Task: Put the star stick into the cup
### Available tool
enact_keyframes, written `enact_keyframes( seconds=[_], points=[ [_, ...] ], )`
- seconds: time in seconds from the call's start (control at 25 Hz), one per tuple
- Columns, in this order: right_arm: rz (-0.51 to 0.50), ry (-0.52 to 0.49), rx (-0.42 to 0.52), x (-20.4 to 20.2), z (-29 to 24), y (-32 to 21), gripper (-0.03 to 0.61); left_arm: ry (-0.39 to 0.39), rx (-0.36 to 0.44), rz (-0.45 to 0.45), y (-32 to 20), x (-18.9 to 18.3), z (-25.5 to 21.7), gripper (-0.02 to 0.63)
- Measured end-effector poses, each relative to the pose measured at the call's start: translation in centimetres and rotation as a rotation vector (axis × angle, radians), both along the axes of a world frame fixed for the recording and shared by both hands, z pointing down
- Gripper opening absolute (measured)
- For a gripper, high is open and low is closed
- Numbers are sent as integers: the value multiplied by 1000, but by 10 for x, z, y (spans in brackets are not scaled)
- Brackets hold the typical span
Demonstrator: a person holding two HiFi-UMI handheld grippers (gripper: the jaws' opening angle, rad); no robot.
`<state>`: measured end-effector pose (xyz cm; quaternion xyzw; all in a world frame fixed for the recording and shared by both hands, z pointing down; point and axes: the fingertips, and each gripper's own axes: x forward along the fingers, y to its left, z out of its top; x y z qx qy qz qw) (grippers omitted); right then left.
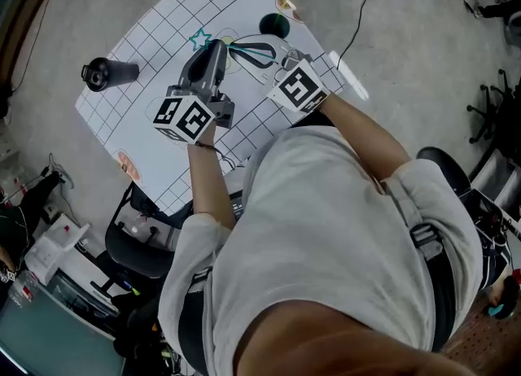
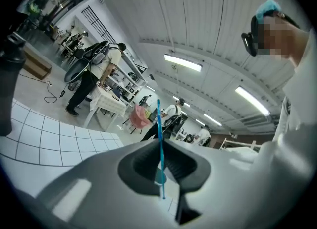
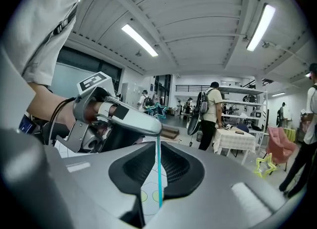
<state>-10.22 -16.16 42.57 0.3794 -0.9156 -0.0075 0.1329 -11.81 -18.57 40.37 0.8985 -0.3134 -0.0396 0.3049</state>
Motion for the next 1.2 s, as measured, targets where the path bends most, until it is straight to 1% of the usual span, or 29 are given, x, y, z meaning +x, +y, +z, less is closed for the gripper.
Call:
enact_keyframes(
  seconds=[0.04,0.12,0.28,0.4,0.48,0.56,0.64,0.84,1.04,1.2],
  points=[
    [17,-3,-2,7,-2,2,47,13,9,-11,-1,1,-5,15],
    [59,-22,-8,25,-7,7,54,49,26,-40,-5,3,-16,15],
    [154,-64,-33,74,-12,25,4,94,51,-74,-15,9,-37,15],
    [236,-63,-80,113,-2,39,0,111,50,-82,-22,17,-44,15],
    [295,-69,-113,137,5,46,0,108,49,-79,-28,27,-44,15],
    [356,-79,-138,156,12,53,0,80,48,-51,-32,41,-38,15],
    [400,-87,-154,168,17,59,0,31,49,-34,-35,52,-28,15],
    [440,-92,-180,189,25,68,0,-107,48,-39,-38,68,-1,15],
    [475,-114,-235,202,39,78,0,-122,9,-16,-37,83,12,15],
    [473,-121,-264,202,47,79,0,-143,-34,2,-34,92,29,17]
  ],
)
